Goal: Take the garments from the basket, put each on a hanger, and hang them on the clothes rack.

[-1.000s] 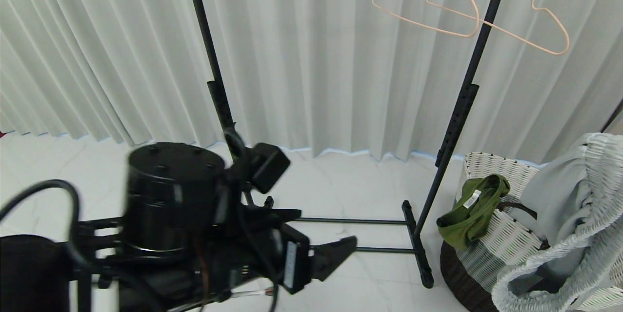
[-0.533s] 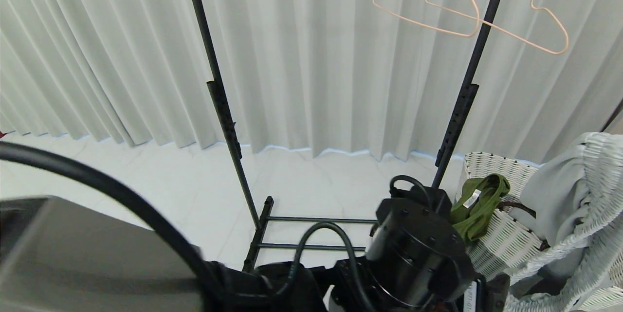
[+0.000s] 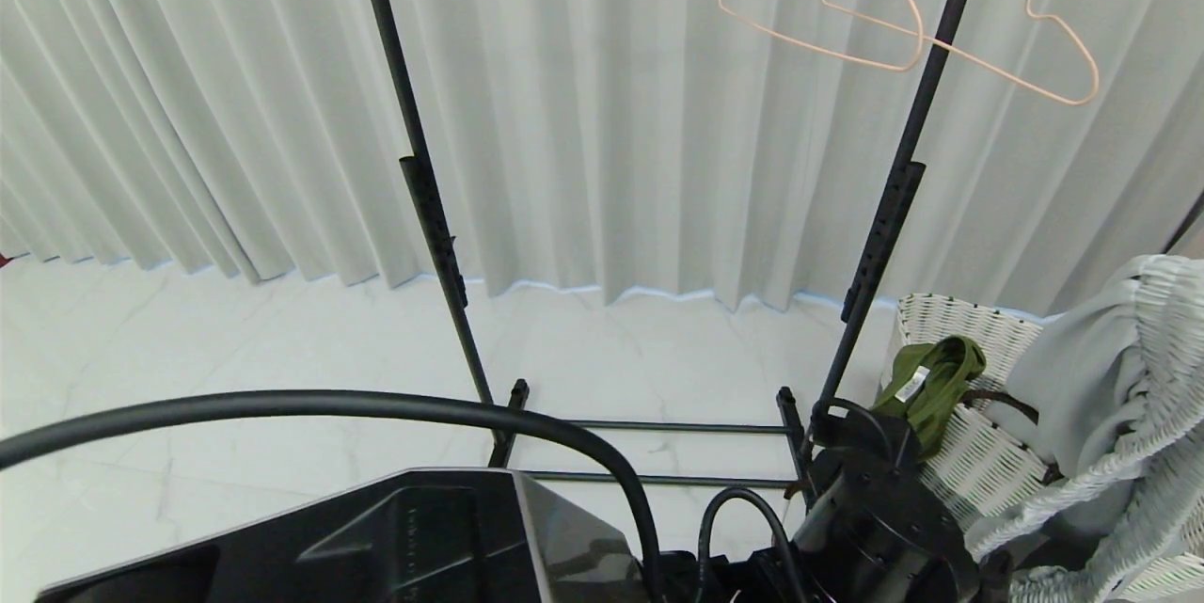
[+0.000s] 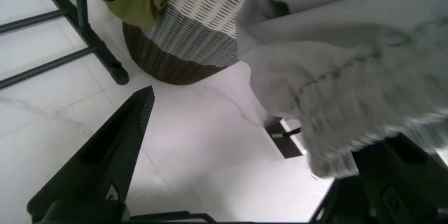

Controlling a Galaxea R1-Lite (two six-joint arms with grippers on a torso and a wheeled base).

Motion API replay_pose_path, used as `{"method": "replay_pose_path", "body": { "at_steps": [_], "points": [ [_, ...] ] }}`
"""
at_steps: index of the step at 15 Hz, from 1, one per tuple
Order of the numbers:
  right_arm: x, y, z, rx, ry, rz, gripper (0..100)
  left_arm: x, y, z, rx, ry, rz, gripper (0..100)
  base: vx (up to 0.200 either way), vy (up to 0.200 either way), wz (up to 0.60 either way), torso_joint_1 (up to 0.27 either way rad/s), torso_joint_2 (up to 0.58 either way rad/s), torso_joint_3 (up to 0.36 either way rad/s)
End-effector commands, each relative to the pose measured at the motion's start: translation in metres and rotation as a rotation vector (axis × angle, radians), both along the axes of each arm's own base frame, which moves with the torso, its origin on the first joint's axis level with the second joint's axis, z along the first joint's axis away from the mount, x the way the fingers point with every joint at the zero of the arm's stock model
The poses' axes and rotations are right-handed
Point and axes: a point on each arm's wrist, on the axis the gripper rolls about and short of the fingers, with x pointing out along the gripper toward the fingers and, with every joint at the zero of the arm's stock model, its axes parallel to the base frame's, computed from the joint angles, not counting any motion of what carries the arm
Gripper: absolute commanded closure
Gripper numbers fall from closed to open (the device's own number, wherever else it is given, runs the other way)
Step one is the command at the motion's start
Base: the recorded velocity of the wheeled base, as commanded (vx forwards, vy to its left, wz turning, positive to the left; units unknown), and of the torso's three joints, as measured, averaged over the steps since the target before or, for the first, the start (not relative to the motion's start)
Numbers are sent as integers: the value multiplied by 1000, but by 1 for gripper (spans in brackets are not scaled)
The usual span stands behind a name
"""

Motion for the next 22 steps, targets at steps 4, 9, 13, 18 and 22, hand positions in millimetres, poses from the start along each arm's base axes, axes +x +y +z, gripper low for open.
{"method": "replay_pose_path", "body": {
  "at_steps": [4, 9, 13, 18, 22],
  "points": [
    [-7, -4, 0, 9, -11, -1, 100, 3, -3, -14, 27, 3, 21, 100, 0, 0, 0, 0, 0, 0],
    [-2, -6, 0, 4, -9, -51, 100, 7, -1, 3, -38, -97, 172, 100, 0, 0, 0, 0, 0, 0],
    [6, -3, 11, 50, -108, -55, 100, 22, 23, 67, -191, -143, 289, 100, 0, 0, 0, 0, 0, 0],
    [36, 13, 23, 104, -213, 6, 100, 6, 86, 132, -283, -187, 339, 100, 0, 0, 0, 0, 0, 0],
    [61, 33, 21, 74, -237, 69, 100, -4, 130, 154, -305, -207, 375, 100, 0, 0, 0, 0, 0, 0]
  ]
}}
